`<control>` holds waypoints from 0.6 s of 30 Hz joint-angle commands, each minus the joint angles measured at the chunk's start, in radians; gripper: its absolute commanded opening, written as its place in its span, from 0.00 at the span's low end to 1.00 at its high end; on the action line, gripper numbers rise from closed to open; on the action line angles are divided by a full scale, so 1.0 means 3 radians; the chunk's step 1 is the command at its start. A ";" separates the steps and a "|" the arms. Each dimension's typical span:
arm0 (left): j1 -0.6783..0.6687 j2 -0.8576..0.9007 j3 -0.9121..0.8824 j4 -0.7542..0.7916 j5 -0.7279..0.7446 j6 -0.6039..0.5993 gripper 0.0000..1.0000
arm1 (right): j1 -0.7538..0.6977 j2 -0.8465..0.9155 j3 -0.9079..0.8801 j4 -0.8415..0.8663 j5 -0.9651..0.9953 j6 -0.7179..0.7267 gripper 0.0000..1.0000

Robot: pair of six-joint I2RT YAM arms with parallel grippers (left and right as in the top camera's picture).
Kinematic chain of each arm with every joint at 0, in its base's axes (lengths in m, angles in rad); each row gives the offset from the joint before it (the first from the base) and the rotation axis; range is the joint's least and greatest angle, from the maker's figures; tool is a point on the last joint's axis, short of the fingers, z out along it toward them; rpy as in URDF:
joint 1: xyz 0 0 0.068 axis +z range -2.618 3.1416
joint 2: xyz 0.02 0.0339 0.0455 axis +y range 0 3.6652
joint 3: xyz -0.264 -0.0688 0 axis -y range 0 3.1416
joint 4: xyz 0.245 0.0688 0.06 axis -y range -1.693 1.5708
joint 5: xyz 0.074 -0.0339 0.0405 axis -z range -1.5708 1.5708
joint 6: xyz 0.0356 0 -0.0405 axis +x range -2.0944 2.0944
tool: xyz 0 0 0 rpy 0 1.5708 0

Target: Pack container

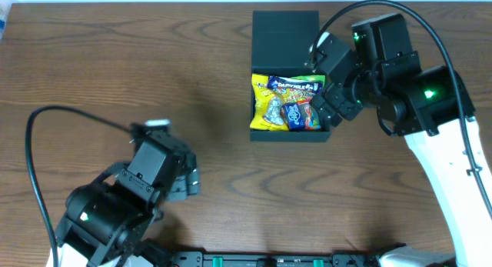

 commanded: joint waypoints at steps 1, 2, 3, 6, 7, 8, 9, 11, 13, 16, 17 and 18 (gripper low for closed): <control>0.0010 -0.0018 -0.0010 -0.0318 -0.0820 -0.0800 0.95 | -0.0009 -0.0008 0.0045 -0.0106 -0.0085 0.0048 0.99; 0.0010 -0.0037 -0.0034 -0.0387 -0.0898 -0.0954 0.95 | -0.0009 -0.0008 0.0045 -0.0151 -0.0084 0.0047 0.99; 0.0010 -0.0065 -0.0072 -0.0378 -0.0888 -0.0978 0.95 | -0.0009 -0.0008 0.0045 -0.0132 -0.0086 0.0048 0.99; 0.0010 -0.0184 -0.0275 -0.0188 -0.0783 -0.0974 0.95 | -0.0018 -0.0008 0.0045 -0.0161 -0.0083 0.0048 0.99; 0.0010 -0.0235 -0.0380 -0.0109 -0.0762 -0.0975 0.95 | -0.0027 -0.0008 0.0045 -0.0197 -0.0080 0.0050 0.99; 0.0010 -0.0280 -0.0478 -0.0045 -0.0749 -0.0975 0.95 | -0.0041 -0.0009 0.0045 -0.0252 -0.0084 0.0076 0.99; 0.0010 -0.0332 -0.0593 0.0037 -0.0711 -0.0973 0.95 | -0.0053 -0.0009 0.0045 -0.0280 -0.0083 0.0154 0.99; 0.0010 -0.0417 -0.0792 0.0168 -0.0637 -0.0971 0.95 | -0.0061 -0.0023 0.0045 -0.0286 -0.0083 0.0278 0.99; 0.0010 -0.0484 -0.0966 0.0286 -0.0568 -0.0933 0.95 | -0.0062 -0.0058 0.0045 -0.0313 -0.0081 0.0329 0.99; 0.0010 -0.0530 -0.1169 0.0413 -0.0511 -0.0922 0.95 | -0.0062 -0.0149 0.0045 -0.0412 -0.0081 0.0362 0.99; 0.0010 -0.0530 -0.1213 0.0437 -0.0511 -0.0922 0.95 | -0.0062 -0.0181 0.0045 -0.0450 -0.0081 0.0370 0.99; 0.0010 -0.0530 -0.1291 0.0500 -0.0507 -0.0868 0.95 | -0.0062 -0.0245 0.0043 -0.0487 -0.0081 0.0443 0.99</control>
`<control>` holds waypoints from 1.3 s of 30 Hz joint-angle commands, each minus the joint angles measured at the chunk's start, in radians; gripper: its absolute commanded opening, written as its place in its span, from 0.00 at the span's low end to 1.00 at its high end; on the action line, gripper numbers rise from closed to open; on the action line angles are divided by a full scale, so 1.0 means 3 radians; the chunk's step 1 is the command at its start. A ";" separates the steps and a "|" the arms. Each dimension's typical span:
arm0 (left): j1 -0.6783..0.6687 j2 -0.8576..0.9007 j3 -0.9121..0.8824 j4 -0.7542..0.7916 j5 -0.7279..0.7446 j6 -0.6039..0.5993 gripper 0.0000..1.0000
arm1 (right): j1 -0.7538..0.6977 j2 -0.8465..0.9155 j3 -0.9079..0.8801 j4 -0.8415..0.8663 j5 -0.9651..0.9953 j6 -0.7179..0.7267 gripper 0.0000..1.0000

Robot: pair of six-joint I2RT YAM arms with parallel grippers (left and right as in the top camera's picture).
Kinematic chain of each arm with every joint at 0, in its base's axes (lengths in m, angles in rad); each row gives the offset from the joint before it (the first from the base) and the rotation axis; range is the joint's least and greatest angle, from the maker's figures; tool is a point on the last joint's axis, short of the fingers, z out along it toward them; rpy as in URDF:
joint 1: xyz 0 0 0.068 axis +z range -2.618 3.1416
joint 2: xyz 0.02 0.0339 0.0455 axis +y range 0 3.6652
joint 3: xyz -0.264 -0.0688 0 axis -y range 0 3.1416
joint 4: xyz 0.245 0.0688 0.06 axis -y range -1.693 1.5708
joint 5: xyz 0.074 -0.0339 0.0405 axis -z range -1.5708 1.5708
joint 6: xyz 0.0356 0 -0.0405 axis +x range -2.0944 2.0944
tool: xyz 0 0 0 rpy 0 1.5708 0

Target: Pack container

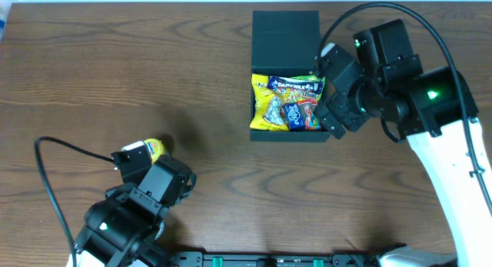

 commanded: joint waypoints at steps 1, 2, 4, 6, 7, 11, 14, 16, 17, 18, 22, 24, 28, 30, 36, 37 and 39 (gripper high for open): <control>0.0005 -0.0023 -0.0153 0.0111 0.0027 0.0028 0.95 | -0.0031 -0.0221 0.0042 -0.0058 -0.0025 0.0207 0.99; 0.0005 -0.0023 -0.0211 0.0169 0.0046 0.0028 0.95 | -0.0031 -0.0284 0.0042 -0.0070 -0.0011 0.0231 0.99; 0.0005 -0.0023 -0.0294 0.0285 0.0085 0.0027 0.95 | -0.0031 -0.0392 0.0039 -0.0085 -0.0004 0.0237 0.99; 0.0005 -0.0023 -0.0390 0.0440 0.0113 0.0038 0.95 | -0.0033 -0.0518 0.0036 -0.0116 0.0045 0.0242 0.99; 0.0005 -0.0023 -0.0435 0.0501 0.0114 0.0038 0.95 | -0.0039 -0.0567 0.0036 -0.0136 0.0084 0.0267 0.99; 0.0031 -0.0023 -0.0566 0.0646 0.0108 0.0039 0.95 | -0.0112 -0.0768 -0.0048 -0.0153 0.0173 0.0408 0.99; 0.0144 -0.0023 -0.0636 0.0690 0.0109 0.0050 0.95 | -0.0183 -0.0958 -0.0271 -0.0153 0.0173 0.0553 0.99; 0.0273 -0.0023 -0.0675 0.0725 0.0118 0.0104 0.95 | -0.0224 -0.1119 -0.0562 -0.0083 0.0173 0.0650 0.99; 0.0340 -0.0023 -0.0684 0.0736 0.0118 0.0132 0.95 | -0.0239 -0.1213 -0.0749 -0.0017 0.0174 0.0688 0.99; 0.0421 -0.0023 -0.0688 0.0758 0.0128 0.0195 0.95 | -0.0252 -0.1310 -0.0950 0.0065 0.0175 0.0738 0.99; 0.0736 -0.0022 -0.0688 0.0927 0.0189 0.0511 0.95 | -0.0270 -0.1704 -0.1578 0.0355 0.0177 0.0973 0.99; 0.0880 -0.0017 -0.0692 0.1030 0.0231 0.0638 0.95 | -0.0270 -0.1878 -0.1745 0.0406 0.0258 0.1155 0.99; 0.1071 0.0013 -0.0792 0.1334 0.0538 0.0894 0.95 | -0.0270 -0.2159 -0.1907 0.0378 0.0678 0.1719 0.99; 0.1141 0.0069 -0.0881 0.1455 0.0575 0.0888 0.95 | -0.0270 -0.2304 -0.1953 0.0345 0.0788 0.1952 0.99; 0.1237 0.0393 -0.1008 0.1705 0.0621 0.0902 0.95 | -0.0270 -0.2726 -0.2094 0.0319 0.0774 0.2205 0.99; 0.1236 0.0444 -0.1008 0.1738 0.0626 0.0940 0.95 | -0.0270 -0.2782 -0.2120 0.0315 0.0772 0.2206 0.99; 0.1236 0.0582 -0.1008 0.1816 0.0624 0.1041 0.95 | -0.0270 -0.2881 -0.2172 0.0301 0.0730 0.2204 0.99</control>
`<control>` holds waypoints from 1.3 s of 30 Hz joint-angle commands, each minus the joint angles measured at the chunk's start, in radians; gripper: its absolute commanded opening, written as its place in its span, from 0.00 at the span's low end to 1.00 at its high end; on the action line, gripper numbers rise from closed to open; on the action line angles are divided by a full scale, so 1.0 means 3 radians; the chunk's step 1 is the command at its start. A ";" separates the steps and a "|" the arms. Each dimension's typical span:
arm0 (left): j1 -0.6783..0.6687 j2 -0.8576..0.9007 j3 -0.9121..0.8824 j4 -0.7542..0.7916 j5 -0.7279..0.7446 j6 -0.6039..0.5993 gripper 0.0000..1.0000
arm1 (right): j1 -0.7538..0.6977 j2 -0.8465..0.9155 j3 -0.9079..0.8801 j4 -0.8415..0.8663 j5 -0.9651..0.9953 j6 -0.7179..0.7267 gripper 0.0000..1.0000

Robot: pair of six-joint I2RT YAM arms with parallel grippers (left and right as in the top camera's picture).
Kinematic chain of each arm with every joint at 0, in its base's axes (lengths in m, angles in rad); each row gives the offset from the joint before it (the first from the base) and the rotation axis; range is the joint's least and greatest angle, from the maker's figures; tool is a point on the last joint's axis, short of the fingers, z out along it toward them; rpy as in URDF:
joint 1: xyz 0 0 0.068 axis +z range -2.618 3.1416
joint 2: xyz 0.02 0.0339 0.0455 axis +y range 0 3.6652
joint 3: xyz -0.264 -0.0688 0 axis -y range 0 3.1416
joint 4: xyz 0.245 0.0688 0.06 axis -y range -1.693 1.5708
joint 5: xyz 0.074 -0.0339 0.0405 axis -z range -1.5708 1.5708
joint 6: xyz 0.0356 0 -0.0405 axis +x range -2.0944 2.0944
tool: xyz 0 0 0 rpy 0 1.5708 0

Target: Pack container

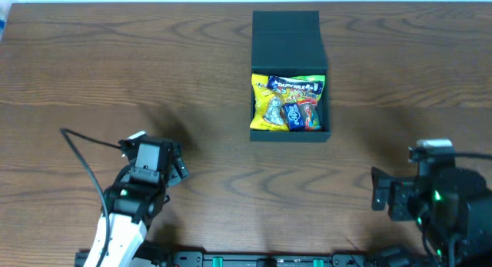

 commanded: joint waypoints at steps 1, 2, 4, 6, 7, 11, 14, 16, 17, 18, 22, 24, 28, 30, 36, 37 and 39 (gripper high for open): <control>0.0017 0.0196 -0.0009 0.0086 0.0020 0.0205 0.95 | -0.0018 -0.0148 -0.0113 -0.0013 0.0003 0.0170 0.99; 0.0017 0.0281 -0.0010 0.0137 0.0015 0.0267 0.95 | -0.0018 -0.0177 -0.0141 0.0000 -0.0022 0.0172 0.99; 0.0018 0.0420 -0.0011 0.0207 -0.0001 0.0284 0.95 | -0.0018 -0.0184 -0.0182 0.0015 -0.0032 0.0172 0.99; 0.0018 0.0562 -0.0011 0.0309 -0.0001 0.0345 0.95 | -0.0018 -0.0184 -0.0224 0.0037 -0.0032 0.0170 0.99; 0.0018 0.0627 -0.0011 0.0355 -0.0003 0.0362 0.95 | -0.0018 -0.0184 -0.0240 0.0038 -0.0032 0.0172 0.99; 0.0019 0.0894 -0.0011 0.0552 -0.0093 0.0361 0.95 | -0.0018 -0.0183 -0.0268 0.0039 -0.0029 0.0170 0.99; 0.0038 0.1040 -0.0011 0.0659 -0.0092 0.0359 0.95 | -0.0018 -0.0183 -0.0267 0.0053 -0.0029 0.0170 0.99; 0.0039 0.1110 -0.0011 0.0717 -0.0121 0.0359 0.95 | -0.0018 -0.0184 -0.0268 0.0053 -0.0029 0.0170 0.99; 0.0038 0.1144 -0.0011 0.0746 -0.0150 0.0357 0.95 | -0.0018 -0.0184 -0.0268 0.0053 -0.0031 0.0170 0.99; 0.0039 0.1170 -0.0011 0.0767 -0.0168 0.0356 0.95 | -0.0018 -0.0184 -0.0267 0.0053 -0.0029 0.0170 0.99; 0.0039 0.1212 -0.0011 0.0807 -0.0238 0.0350 0.96 | -0.0018 -0.0184 -0.0267 0.0053 -0.0029 0.0172 0.99; 0.0039 0.1212 -0.0011 0.0828 -0.0291 0.0327 0.87 | -0.0018 -0.0184 -0.0267 0.0053 -0.0031 0.0170 0.99; 0.0039 0.1212 -0.0011 0.0837 -0.0314 0.0320 0.65 | -0.0018 -0.0184 -0.0268 0.0053 -0.0031 0.0172 0.99; 0.0039 0.1212 -0.0011 0.0837 -0.0313 0.0320 0.59 | -0.0018 -0.0184 -0.0267 0.0053 -0.0031 0.0172 0.99; 0.0038 0.1212 -0.0011 0.0841 -0.0313 0.0319 0.41 | -0.0018 -0.0184 -0.0267 0.0053 -0.0031 0.0172 0.99; 0.0038 0.1212 -0.0011 0.0844 -0.0312 0.0317 0.37 | -0.0018 -0.0184 -0.0268 0.0053 -0.0031 0.0172 0.99; 0.0038 0.1212 -0.0011 0.0852 -0.0313 0.0301 0.37 | -0.0018 -0.0184 -0.0267 0.0055 -0.0031 0.0172 0.99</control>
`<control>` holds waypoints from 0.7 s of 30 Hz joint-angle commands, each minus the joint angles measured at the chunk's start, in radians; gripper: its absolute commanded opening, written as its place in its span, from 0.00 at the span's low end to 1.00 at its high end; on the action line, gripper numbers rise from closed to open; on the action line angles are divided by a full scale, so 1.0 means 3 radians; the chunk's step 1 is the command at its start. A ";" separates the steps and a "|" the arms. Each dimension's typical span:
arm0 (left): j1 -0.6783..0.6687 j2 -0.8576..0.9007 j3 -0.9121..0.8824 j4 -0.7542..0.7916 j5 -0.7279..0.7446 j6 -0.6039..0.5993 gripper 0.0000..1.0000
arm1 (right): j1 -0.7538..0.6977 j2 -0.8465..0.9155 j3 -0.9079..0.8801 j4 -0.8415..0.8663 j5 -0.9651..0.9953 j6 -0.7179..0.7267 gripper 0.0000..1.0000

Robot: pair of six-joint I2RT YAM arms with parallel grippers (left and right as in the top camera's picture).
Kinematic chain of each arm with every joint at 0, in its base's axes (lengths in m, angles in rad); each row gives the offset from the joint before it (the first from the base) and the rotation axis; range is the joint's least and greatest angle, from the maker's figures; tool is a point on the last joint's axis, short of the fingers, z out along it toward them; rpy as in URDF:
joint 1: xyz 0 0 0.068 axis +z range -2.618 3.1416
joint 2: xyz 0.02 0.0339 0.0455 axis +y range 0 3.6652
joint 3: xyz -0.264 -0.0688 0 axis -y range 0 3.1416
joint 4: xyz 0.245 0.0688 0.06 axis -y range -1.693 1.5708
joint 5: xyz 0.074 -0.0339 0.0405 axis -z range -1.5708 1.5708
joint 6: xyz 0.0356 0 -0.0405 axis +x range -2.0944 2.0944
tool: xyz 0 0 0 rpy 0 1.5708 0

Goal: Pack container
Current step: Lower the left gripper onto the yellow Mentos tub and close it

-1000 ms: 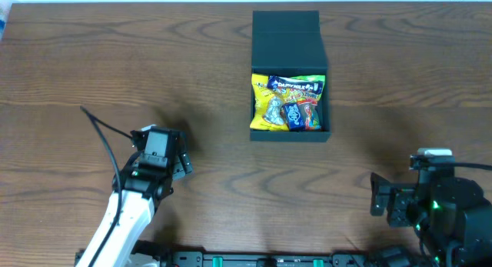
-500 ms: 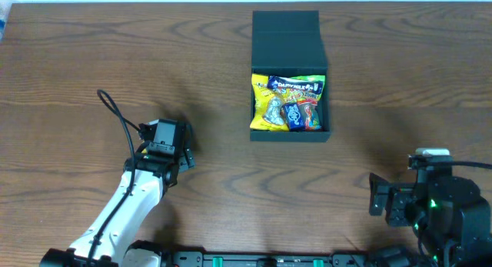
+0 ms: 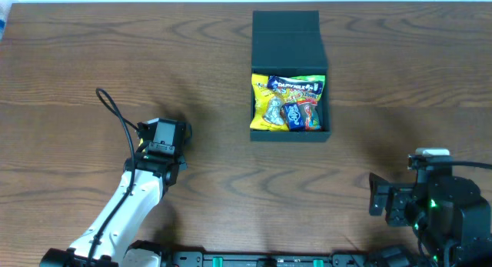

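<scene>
The black box [image 3: 263,105] stands open at the back middle of the table, its lid [image 3: 286,35] folded away behind it. Bright snack packets [image 3: 288,104] fill it, yellow, blue and red ones among them. My left gripper [image 3: 163,136] hangs low over the wood at the front left, far from the box. My right gripper [image 3: 378,198] is pulled back to the front right corner, also well away from the box. From above, both sets of fingers are hidden under the wrists, so I cannot tell how the jaws stand.
The wooden table [image 3: 92,59] stretches bare to the left and right of the box. A black cable [image 3: 115,117] loops up from the left arm. The arms' mounting rail [image 3: 269,259] runs along the front edge.
My left wrist has shifted a little right and away from the front edge, its arm now stretched out behind it. The right arm has barely moved. The box and its contents are unchanged.
At first my right gripper was at the box's right wall, over the packets, and the left arm was folded at the front left. Then something yellow showed beside the left wrist. Later the right arm was back at the front right corner, and the yellow thing no longer shows.
</scene>
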 commanded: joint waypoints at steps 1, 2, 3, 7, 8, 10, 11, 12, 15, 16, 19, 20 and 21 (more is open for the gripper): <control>0.0013 0.0024 -0.0011 0.0018 -0.0062 -0.0036 0.37 | -0.0018 -0.0009 -0.0020 0.0013 0.0000 0.0053 0.99; 0.0013 0.0024 -0.0011 0.0029 -0.0062 -0.0039 0.36 | -0.0018 -0.0009 -0.0019 0.0013 0.0000 0.0053 0.99; 0.0013 0.0024 -0.0011 0.0043 -0.0062 -0.0039 0.36 | -0.0018 -0.0009 -0.0019 0.0013 0.0000 0.0053 0.99; 0.0013 0.0024 -0.0011 0.0056 -0.0062 -0.0038 0.82 | -0.0018 -0.0009 -0.0019 0.0011 0.0000 0.0053 0.99; 0.0013 0.0024 -0.0011 0.0048 -0.0064 -0.0037 0.88 | -0.0018 -0.0009 -0.0019 0.0010 0.0000 0.0053 0.99; 0.0013 0.0024 -0.0011 0.0051 -0.0089 -0.0013 0.92 | -0.0018 -0.0009 -0.0019 0.0011 0.0000 0.0053 0.99; 0.0013 0.0024 -0.0011 0.0065 -0.0131 -0.0013 0.95 | -0.0018 -0.0009 -0.0019 0.0011 0.0000 0.0053 0.99; 0.0013 0.0024 -0.0011 0.0080 -0.0178 -0.0014 0.96 | -0.0018 -0.0009 -0.0019 0.0013 0.0000 0.0053 0.99; 0.0013 0.0024 -0.0011 0.0167 -0.0310 0.0001 0.98 | -0.0018 -0.0009 -0.0019 0.0017 0.0000 0.0052 0.99; 0.0013 0.0025 -0.0011 0.0196 -0.0345 0.0001 0.98 | -0.0018 -0.0009 -0.0019 0.0022 0.0000 0.0052 0.99; 0.0013 0.0027 -0.0011 0.0270 -0.0385 0.0060 0.97 | -0.0018 -0.0009 -0.0019 0.0024 0.0001 0.0053 0.99; 0.0013 0.0032 -0.0011 0.0291 -0.0392 0.0078 0.97 | -0.0018 -0.0009 -0.0020 0.0024 0.0000 0.0052 0.99; 0.0013 0.0038 -0.0011 0.0319 -0.0402 0.0088 0.97 | -0.0018 -0.0009 -0.0019 0.0024 0.0000 0.0053 0.99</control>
